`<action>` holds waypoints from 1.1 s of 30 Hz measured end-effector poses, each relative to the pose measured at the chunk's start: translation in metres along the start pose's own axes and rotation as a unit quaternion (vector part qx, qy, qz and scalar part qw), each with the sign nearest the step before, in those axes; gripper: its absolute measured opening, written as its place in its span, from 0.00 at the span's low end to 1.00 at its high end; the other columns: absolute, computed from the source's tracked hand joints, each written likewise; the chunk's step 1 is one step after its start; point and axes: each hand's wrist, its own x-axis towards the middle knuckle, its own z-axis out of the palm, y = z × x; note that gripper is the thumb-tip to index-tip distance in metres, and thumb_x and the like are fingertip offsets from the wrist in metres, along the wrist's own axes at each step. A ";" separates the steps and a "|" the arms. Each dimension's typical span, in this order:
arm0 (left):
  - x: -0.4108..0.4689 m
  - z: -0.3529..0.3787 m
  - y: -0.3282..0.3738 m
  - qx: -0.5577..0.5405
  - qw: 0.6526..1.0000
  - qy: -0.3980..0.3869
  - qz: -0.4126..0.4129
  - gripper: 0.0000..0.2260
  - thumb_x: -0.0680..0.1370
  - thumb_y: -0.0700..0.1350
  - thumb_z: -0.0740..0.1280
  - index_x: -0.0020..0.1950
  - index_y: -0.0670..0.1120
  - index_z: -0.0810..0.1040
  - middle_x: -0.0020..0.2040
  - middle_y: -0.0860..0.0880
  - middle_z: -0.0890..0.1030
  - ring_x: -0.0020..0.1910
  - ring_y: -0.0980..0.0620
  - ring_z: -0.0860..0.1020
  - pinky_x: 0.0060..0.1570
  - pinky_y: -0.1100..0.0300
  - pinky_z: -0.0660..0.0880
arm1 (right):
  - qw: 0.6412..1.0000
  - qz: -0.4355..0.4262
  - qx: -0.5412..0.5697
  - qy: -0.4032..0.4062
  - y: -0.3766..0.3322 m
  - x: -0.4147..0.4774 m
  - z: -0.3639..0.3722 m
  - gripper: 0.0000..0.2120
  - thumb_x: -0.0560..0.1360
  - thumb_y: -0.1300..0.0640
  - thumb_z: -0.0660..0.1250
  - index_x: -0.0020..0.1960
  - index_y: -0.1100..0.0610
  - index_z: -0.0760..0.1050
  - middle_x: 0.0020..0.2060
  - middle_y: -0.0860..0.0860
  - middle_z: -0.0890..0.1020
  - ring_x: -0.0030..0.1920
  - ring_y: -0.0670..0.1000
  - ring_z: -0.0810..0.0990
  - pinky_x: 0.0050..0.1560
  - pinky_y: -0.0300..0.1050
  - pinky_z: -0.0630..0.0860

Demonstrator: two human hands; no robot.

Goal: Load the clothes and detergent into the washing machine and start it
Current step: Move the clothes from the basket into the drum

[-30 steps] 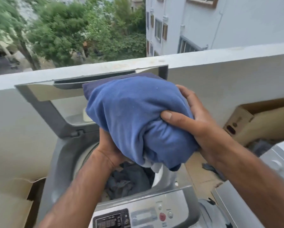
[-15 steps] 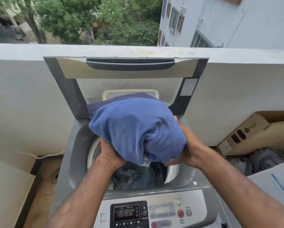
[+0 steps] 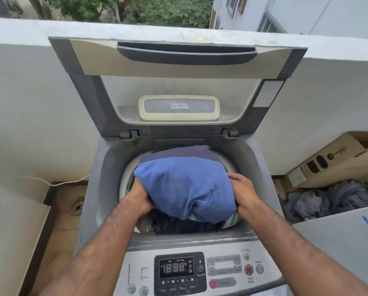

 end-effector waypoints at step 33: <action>-0.002 0.065 -0.009 0.170 0.979 -0.116 -0.006 0.31 0.81 0.67 0.54 0.79 0.52 0.68 0.80 0.44 0.66 0.78 0.40 0.65 0.74 0.37 0.64 | 0.990 -0.016 0.049 -0.132 -0.001 -0.031 -0.070 0.14 0.80 0.50 0.70 0.66 0.44 0.80 0.67 0.45 0.81 0.66 0.49 0.81 0.60 0.55 0.81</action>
